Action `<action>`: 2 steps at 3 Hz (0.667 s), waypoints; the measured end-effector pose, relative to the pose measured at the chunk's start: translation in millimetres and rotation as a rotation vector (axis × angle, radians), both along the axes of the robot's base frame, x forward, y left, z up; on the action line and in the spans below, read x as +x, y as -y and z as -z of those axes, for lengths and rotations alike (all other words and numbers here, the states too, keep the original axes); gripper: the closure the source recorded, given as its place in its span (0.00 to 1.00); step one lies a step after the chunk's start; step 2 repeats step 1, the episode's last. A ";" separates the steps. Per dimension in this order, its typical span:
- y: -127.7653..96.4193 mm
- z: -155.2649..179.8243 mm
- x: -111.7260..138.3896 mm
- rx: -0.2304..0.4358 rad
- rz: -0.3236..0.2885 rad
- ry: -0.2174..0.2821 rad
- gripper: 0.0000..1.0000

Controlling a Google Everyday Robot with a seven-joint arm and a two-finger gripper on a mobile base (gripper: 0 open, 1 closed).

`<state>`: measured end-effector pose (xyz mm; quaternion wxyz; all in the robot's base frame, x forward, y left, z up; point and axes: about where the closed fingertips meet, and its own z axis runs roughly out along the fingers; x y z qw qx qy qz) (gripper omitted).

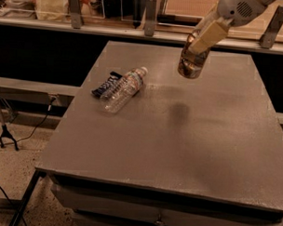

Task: Pick orange can

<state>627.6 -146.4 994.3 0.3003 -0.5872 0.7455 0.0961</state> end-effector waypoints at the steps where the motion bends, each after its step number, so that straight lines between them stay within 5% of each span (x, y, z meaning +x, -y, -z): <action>1: -0.8 -3.8 -1.2 0.001 -0.001 0.007 1.00; 2: -0.8 -3.8 -1.2 0.001 -0.001 0.007 1.00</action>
Offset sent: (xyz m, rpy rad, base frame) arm 0.0000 0.0000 0.0000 0.0000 0.0000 0.0000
